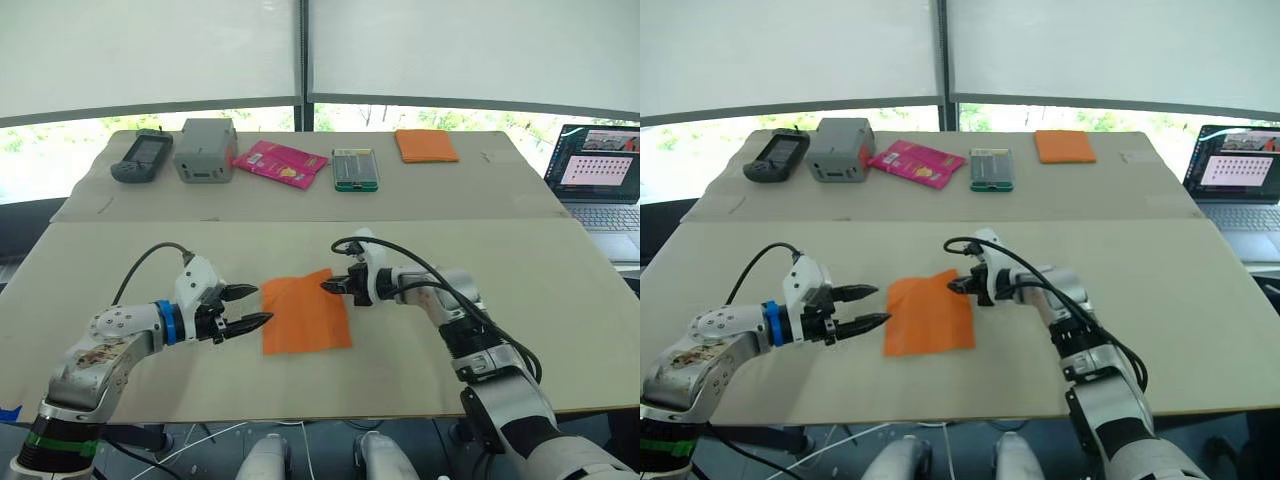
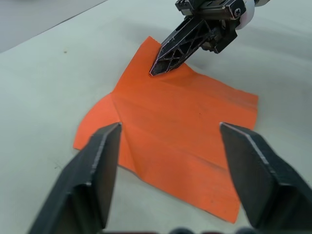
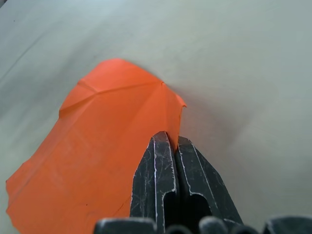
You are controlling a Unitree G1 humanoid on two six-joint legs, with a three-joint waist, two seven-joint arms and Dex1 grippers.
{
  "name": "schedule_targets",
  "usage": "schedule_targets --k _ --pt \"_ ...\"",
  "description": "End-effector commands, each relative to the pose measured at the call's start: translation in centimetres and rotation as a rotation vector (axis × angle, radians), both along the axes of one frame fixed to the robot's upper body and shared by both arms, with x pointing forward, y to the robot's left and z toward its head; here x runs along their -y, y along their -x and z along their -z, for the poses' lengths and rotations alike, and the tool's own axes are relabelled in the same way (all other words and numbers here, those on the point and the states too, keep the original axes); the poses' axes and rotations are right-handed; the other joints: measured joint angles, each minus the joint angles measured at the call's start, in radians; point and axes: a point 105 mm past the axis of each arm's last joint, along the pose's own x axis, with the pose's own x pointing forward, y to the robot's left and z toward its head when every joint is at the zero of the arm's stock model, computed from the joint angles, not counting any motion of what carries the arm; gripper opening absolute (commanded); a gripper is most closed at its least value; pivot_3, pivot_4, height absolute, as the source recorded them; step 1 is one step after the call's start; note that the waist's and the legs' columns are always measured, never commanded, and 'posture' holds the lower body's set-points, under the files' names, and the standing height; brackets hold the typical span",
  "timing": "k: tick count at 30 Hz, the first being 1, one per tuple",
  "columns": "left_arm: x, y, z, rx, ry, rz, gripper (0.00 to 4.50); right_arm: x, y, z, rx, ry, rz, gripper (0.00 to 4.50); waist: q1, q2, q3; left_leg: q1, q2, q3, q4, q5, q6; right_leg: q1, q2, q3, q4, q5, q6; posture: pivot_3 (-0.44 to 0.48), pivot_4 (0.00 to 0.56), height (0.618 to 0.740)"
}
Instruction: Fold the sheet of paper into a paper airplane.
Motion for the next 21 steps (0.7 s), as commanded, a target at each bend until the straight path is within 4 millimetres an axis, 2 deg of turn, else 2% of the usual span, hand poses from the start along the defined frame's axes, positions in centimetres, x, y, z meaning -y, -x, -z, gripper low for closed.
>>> schedule_targets --k 1,4,6,9,12,16,19,21 --pt "0.7 -0.6 -1.2 0.068 0.009 0.048 1.66 -0.1 0.0 -2.9 0.117 -0.03 -0.035 0.0 0.002 0.0 0.0 0.0 0.0 0.0 0.0 0.0 0.0 0.0 0.0 0.0 0.0 0.0 0.0 0.0 0.15 0.74" --pt "1.0 -1.1 -1.2 0.081 0.005 0.066 0.65 0.4 0.3 -3.7 0.121 -0.051 -0.033 0.0 0.003 0.0 0.0 0.0 0.0 0.0 0.0 0.0 0.0 0.0 0.0 0.0 0.0 0.0 0.0 0.0 0.15 0.74" --pt "1.5 -1.7 -0.9 0.089 -0.006 0.088 0.02 1.4 0.8 -4.6 0.122 -0.077 -0.022 0.0 0.007 0.0 0.0 0.0 0.0 0.0 0.0 0.0 0.0 0.0 0.0 0.0 0.0 0.0 0.0 0.0 0.15 0.74" --pt "2.0 -2.5 -0.5 0.097 -0.015 0.107 0.02 2.3 1.7 -4.8 0.103 -0.102 -0.014 0.0 0.014 0.0 0.0 -0.001 0.0 0.0 0.0 0.0 0.0 0.0 0.0 0.0 -0.001 0.0 0.0 0.0 0.15 0.74" --pt "2.6 -3.1 -0.4 0.101 -0.008 0.13 0.0 2.3 2.3 -3.9 0.086 -0.102 -0.02 0.9 0.013 0.0 0.0 0.0 0.0 0.0 0.0 0.0 0.0 0.001 0.0 0.0 -0.001 0.0 0.0 0.0 0.15 0.74" --pt "2.8 -3.2 -0.2 0.101 -0.013 0.154 0.0 1.8 2.3 -3.8 0.081 -0.131 -0.018 2.24 0.002 0.0 0.0 -0.001 0.001 0.001 0.0 0.0 0.0 0.0 0.001 0.0 0.0 0.0 0.0 0.0 0.15 0.74" --pt "2.8 -3.3 -0.5 0.104 -0.006 0.17 0.0 2.2 1.3 -3.6 0.124 -0.101 0.035 3.33 0.001 0.0 0.0 0.0 0.002 0.0 0.0 0.0 0.0 0.0 0.002 0.0 0.0 0.001 -0.001 0.0 0.15 0.74" --pt "3.1 -3.2 -0.6 0.109 0.009 0.19 0.0 3.3 0.9 -4.9 0.177 -0.097 0.067 4.02 0.003 0.0 0.0 0.0 0.001 0.001 0.0 0.0 0.0 0.0 0.001 0.0 0.0 0.001 -0.001 0.0 0.15 0.74"
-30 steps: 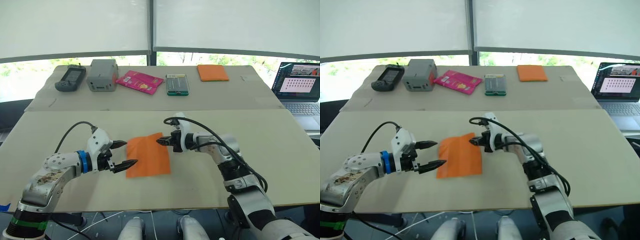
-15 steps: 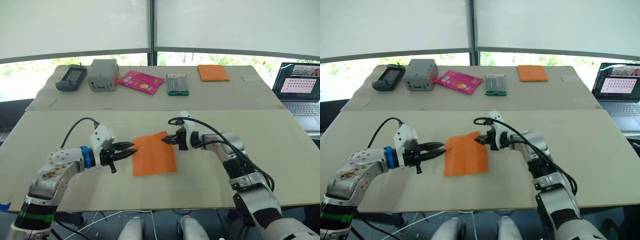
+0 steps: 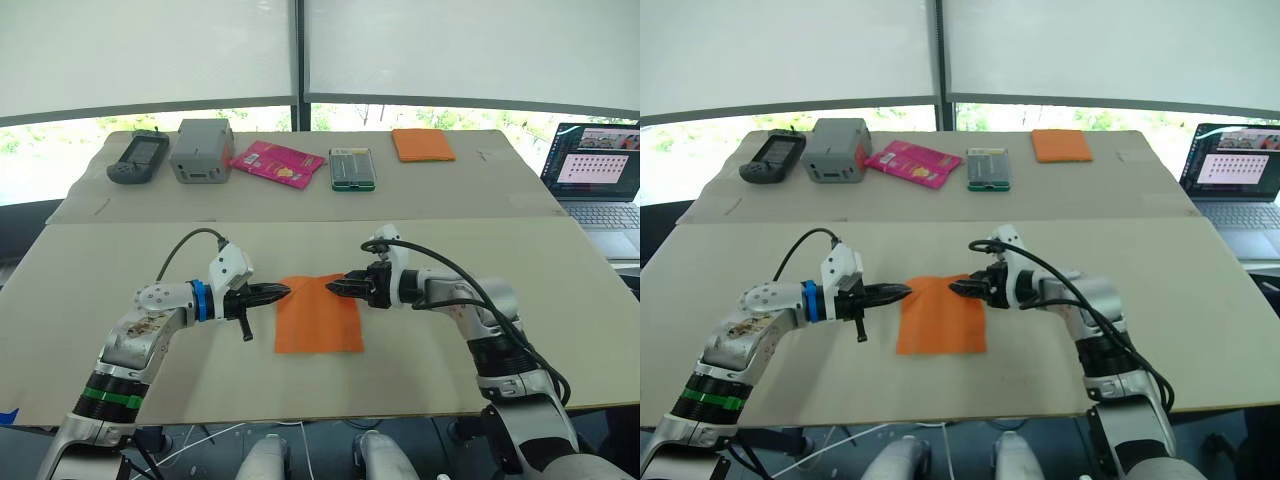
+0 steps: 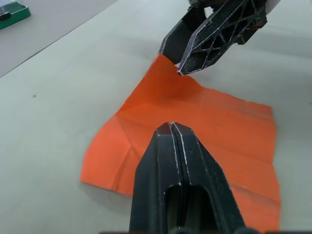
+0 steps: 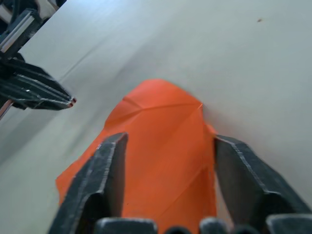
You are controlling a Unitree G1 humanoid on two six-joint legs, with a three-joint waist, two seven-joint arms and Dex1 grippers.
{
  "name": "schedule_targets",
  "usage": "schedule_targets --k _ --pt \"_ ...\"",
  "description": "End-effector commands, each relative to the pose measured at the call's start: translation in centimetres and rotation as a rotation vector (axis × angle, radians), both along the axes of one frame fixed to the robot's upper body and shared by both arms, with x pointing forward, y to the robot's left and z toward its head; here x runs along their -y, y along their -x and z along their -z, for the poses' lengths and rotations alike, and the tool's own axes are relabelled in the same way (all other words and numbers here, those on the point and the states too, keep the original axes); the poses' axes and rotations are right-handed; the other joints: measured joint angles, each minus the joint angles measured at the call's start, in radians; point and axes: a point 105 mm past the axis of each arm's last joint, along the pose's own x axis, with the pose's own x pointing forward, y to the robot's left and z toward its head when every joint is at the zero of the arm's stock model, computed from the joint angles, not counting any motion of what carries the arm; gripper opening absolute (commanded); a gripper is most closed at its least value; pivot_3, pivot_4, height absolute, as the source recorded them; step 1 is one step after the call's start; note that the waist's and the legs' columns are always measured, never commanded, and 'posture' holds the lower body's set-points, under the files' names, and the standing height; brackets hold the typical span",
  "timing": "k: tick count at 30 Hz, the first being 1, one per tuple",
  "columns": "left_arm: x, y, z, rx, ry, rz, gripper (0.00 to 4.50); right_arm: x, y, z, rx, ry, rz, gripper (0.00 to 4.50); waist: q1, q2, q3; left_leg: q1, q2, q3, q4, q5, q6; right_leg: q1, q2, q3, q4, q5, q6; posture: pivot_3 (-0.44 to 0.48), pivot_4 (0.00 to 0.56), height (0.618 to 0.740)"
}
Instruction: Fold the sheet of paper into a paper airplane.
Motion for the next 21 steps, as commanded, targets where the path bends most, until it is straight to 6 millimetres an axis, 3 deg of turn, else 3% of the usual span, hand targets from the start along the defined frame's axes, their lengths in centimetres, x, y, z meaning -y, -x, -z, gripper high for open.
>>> schedule_targets --k 1,4,9,13,20,21 --pt "0.6 0.1 -1.2 0.051 0.027 0.049 0.0 1.8 -0.9 -3.8 0.154 -0.014 0.042 4.34 0.002 0.0 0.0 0.0 0.0 0.0 0.0 0.0 0.0 0.0 0.0 0.0 0.0 0.0 0.0 0.0 0.15 0.74" --pt "1.5 0.3 -0.9 0.061 0.024 0.093 0.0 3.2 -0.2 -5.4 0.199 -0.009 0.037 4.34 0.015 0.0 0.0 -0.001 -0.002 0.0 0.0 0.0 0.0 0.0 -0.002 0.0 -0.001 0.0 0.0 0.0 0.15 0.74" --pt "3.1 -0.1 1.0 0.056 -0.035 0.168 0.0 5.5 0.9 -5.6 0.326 0.145 0.033 4.34 0.016 0.0 0.0 -0.002 -0.002 0.0 0.0 0.0 0.0 0.001 -0.002 -0.001 -0.002 0.0 0.001 0.0 0.15 0.74" --pt "3.0 -0.8 4.2 0.017 -0.195 0.19 0.0 6.3 1.8 -3.8 0.461 0.378 -0.036 4.34 0.01 0.0 0.0 -0.002 -0.002 0.0 0.0 0.0 0.0 0.001 -0.001 -0.001 -0.002 0.0 0.001 0.0 0.15 0.74" --pt "2.2 -1.1 5.9 -0.038 -0.285 0.205 0.0 6.3 1.2 -1.8 0.583 0.528 -0.104 4.34 0.005 0.0 0.0 0.0 0.0 0.001 0.0 0.0 0.0 0.001 0.0 0.0 -0.001 -0.002 0.004 0.0 0.15 0.74" --pt "2.2 -1.1 6.1 -0.041 -0.292 0.209 0.0 6.0 1.3 -1.6 0.586 0.533 -0.133 3.78 0.006 0.0 0.0 0.0 0.0 0.001 0.001 0.0 0.0 0.001 0.0 0.0 -0.001 -0.002 0.003 0.0 0.15 0.74"
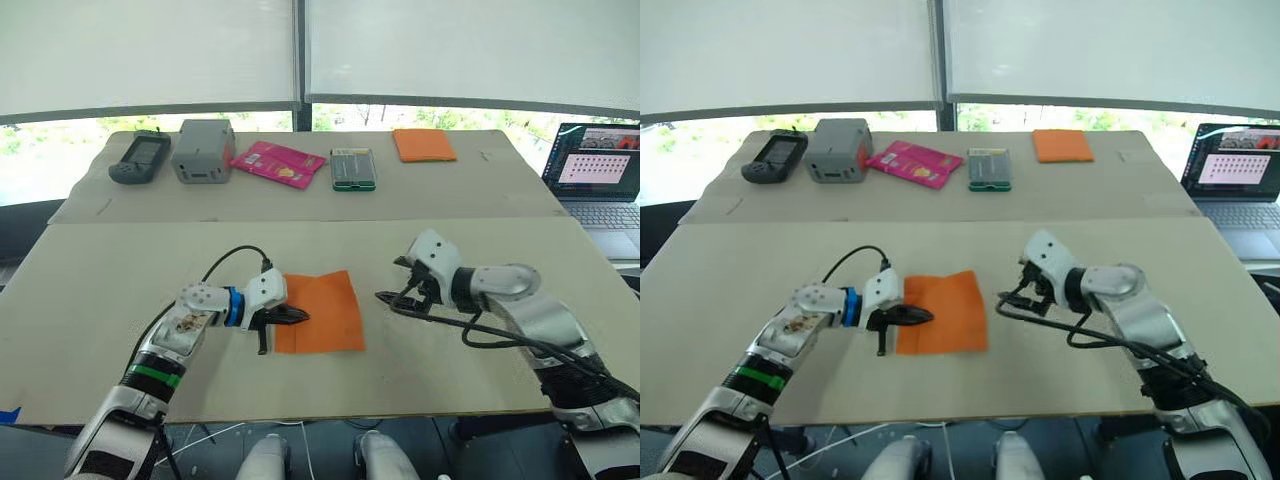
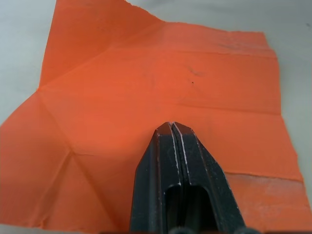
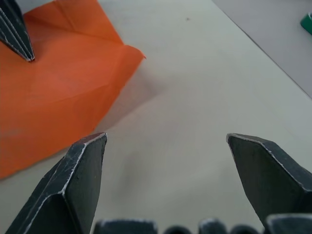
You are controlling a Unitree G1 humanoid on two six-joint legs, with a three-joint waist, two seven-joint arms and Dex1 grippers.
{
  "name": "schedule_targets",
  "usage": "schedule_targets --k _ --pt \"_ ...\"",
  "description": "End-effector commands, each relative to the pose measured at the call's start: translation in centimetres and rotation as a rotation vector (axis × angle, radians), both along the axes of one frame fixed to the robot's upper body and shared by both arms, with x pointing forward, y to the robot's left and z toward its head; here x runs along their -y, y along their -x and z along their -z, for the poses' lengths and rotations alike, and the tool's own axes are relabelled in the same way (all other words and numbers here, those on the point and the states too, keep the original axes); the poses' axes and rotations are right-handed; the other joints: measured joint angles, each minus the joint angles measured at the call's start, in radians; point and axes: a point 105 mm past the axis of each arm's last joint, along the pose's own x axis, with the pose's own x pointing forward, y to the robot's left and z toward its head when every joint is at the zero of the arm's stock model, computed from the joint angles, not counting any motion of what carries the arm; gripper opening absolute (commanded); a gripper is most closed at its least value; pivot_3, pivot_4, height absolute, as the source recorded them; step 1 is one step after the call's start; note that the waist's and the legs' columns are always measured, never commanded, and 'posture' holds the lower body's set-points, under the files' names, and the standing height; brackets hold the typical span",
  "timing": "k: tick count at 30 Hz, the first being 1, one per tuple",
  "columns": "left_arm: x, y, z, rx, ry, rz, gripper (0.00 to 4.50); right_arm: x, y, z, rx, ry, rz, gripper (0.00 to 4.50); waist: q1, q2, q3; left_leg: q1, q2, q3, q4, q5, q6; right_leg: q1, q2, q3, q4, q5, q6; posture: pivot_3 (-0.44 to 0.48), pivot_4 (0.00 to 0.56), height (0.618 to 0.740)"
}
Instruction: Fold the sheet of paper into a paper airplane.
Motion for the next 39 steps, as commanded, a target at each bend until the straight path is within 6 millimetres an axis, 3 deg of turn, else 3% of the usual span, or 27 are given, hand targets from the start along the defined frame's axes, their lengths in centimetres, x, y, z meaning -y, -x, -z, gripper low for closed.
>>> schedule_targets --k 1,5,11,16,22,26,30,34,37,39 --pt "-0.6 0.2 1.1 -0.02 -0.057 0.006 0.0 -0.7 0.3 -0.5 0.058 0.05 -0.083 3.48 0.002 0.0 0.0 0.0 0.0 0.0 0.0 0.0 0.0 0.0 0.0 0.0 0.0 0.0 0.0 0.0 0.15 0.74" --pt "-0.5 0.3 1.3 -0.026 -0.05 0.004 0.0 -1.2 0.8 0.9 0.03 0.118 -0.157 2.12 0.003 0.0 0.0 0.0 0.0 0.0 0.0 0.0 0.0 0.001 0.0 0.0 0.0 0.001 -0.001 0.0 0.15 0.74" --pt "-0.3 0.7 1.6 -0.03 -0.047 0.001 0.0 -1.3 -0.7 2.0 0.076 0.221 -0.195 0.02 0.004 0.0 0.0 0.002 0.0 0.001 0.0 0.0 0.0 0.001 0.0 0.0 0.0 0.001 -0.001 0.0 0.15 0.74" --pt "-0.3 0.8 1.7 -0.033 -0.041 -0.01 0.0 -2.0 -0.9 2.8 0.074 0.258 -0.283 0.02 0.005 0.0 0.0 0.002 0.0 0.0 0.0 0.0 0.0 0.001 0.0 0.0 0.0 0.001 -0.002 0.0 0.15 0.74" --pt "0.1 0.7 1.6 -0.026 -0.036 -0.012 0.0 -2.0 0.7 3.5 -0.033 0.289 -0.422 0.02 0.005 0.0 0.0 0.003 0.0 0.0 0.0 0.0 0.0 0.003 0.0 0.0 0.0 0.001 -0.003 0.0 0.15 0.74" --pt "0.4 0.7 1.6 -0.025 -0.024 -0.008 0.0 -1.8 3.0 3.3 -0.188 0.22 -0.451 0.02 0.009 0.0 0.0 0.004 0.0 0.0 0.0 0.0 0.0 0.003 0.0 0.0 0.0 0.001 -0.003 0.0 0.15 0.74" --pt "0.8 0.8 1.5 -0.027 -0.007 -0.005 0.0 -1.5 6.4 3.6 -0.39 0.049 -0.353 0.02 0.016 0.0 -0.001 0.003 -0.001 -0.001 0.0 0.0 0.0 0.003 -0.001 0.0 0.0 0.001 -0.003 0.0 0.15 0.74" --pt "1.0 0.7 1.4 -0.029 0.003 -0.002 0.0 -1.9 9.3 3.9 -0.484 -0.057 -0.278 0.02 0.021 0.001 -0.001 0.003 0.0 -0.001 0.0 0.0 0.0 0.003 -0.001 0.0 0.0 0.001 -0.002 0.0 0.15 0.74" --pt "1.0 0.7 1.4 -0.033 0.005 0.004 0.0 -2.6 10.2 4.2 -0.495 -0.084 -0.233 0.02 0.019 0.0 -0.001 0.003 0.0 0.0 0.0 0.0 0.0 0.003 -0.001 0.0 0.0 -0.001 0.001 0.0 0.15 0.74" --pt "1.1 0.7 1.4 -0.038 0.003 0.014 0.0 -3.2 9.6 4.3 -0.475 -0.146 -0.128 0.02 0.018 0.0 -0.001 0.004 0.001 0.0 0.0 0.0 0.0 0.003 -0.001 0.0 0.0 -0.002 0.003 0.0 0.15 0.74"
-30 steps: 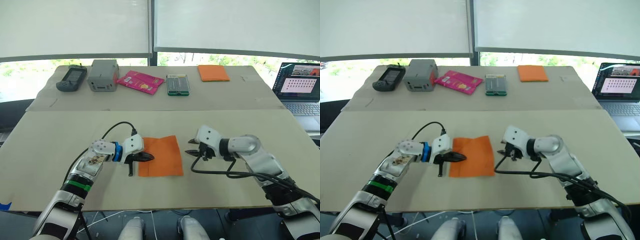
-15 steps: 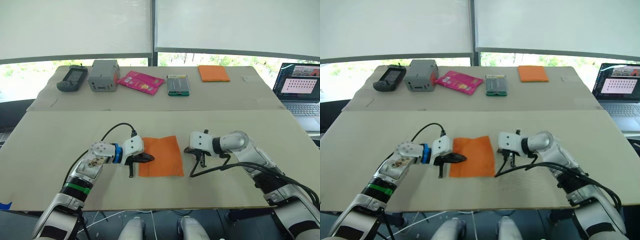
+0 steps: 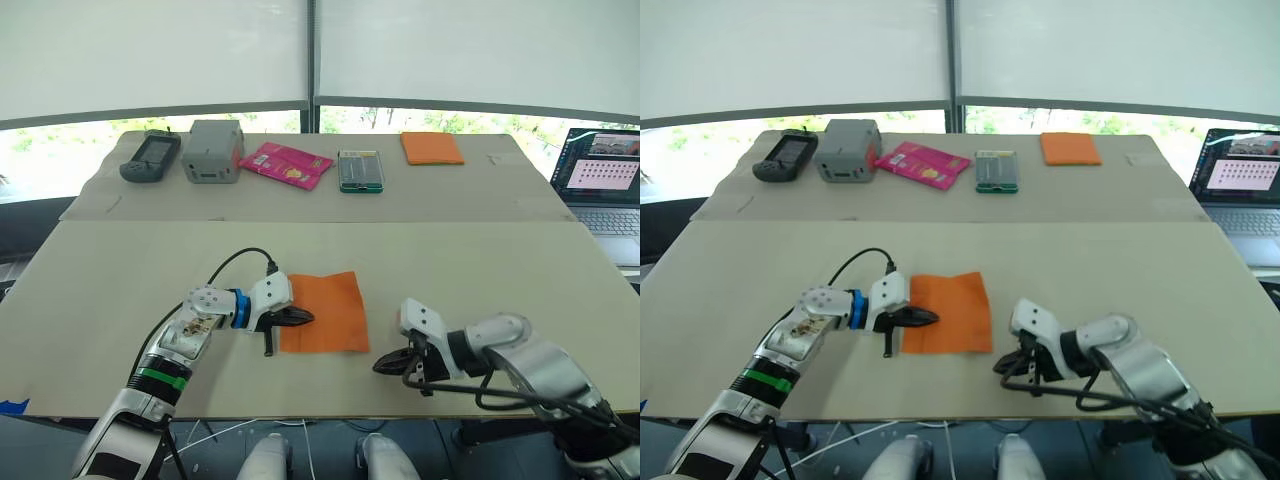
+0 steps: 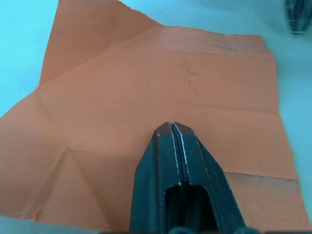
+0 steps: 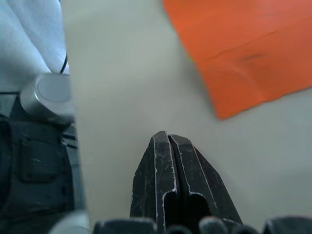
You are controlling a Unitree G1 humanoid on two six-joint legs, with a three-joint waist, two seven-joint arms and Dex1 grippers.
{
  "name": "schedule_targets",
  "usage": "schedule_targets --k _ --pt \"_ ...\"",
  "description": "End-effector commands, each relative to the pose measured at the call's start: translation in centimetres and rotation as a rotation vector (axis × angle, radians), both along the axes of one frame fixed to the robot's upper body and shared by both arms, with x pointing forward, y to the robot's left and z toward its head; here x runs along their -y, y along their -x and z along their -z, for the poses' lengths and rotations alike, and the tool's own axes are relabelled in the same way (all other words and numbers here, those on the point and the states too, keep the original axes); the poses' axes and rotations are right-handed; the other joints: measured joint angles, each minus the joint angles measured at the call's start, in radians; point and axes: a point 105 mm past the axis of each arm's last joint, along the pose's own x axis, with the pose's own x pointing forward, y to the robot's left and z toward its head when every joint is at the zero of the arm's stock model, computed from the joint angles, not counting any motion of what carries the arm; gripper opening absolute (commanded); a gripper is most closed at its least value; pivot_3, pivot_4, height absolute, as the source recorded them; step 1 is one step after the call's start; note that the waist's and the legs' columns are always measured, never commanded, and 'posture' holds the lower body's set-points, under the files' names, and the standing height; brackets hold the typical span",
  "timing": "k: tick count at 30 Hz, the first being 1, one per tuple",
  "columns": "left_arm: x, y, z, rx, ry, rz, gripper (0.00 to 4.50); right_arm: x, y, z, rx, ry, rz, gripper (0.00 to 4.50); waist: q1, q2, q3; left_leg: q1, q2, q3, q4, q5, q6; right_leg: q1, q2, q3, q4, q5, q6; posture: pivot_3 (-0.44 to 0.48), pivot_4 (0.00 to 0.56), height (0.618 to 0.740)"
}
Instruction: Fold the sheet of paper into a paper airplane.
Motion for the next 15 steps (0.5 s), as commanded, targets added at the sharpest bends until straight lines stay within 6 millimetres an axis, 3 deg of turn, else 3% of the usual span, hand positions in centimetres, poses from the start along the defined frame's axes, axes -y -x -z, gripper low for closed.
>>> schedule_targets --k 1,9,15 --pt "0.2 0.2 0.9 -0.034 -0.033 0.027 0.0 -1.2 -0.6 -0.9 0.027 -0.075 0.165 0.02 0.001 -0.001 -0.001 0.0 0.001 0.0 0.0 0.0 0.0 0.0 0.0 0.0 0.0 0.0 0.0 0.0 0.15 0.74" --pt "0.4 0.1 0.7 -0.044 -0.033 0.046 0.0 -2.6 0.0 -0.1 -0.064 -0.101 0.419 0.02 0.004 0.0 -0.002 -0.001 0.001 0.0 0.0 0.0 0.0 -0.001 0.0 0.0 0.0 0.002 -0.003 0.0 0.15 0.74" --pt "0.5 0.2 1.0 -0.066 -0.048 0.082 0.0 -2.3 -0.6 0.2 -0.008 -0.079 0.609 0.02 0.001 0.0 -0.006 -0.001 0.001 -0.001 0.0 0.0 0.0 0.0 0.001 -0.001 0.0 0.0 0.0 0.0 0.15 0.74"
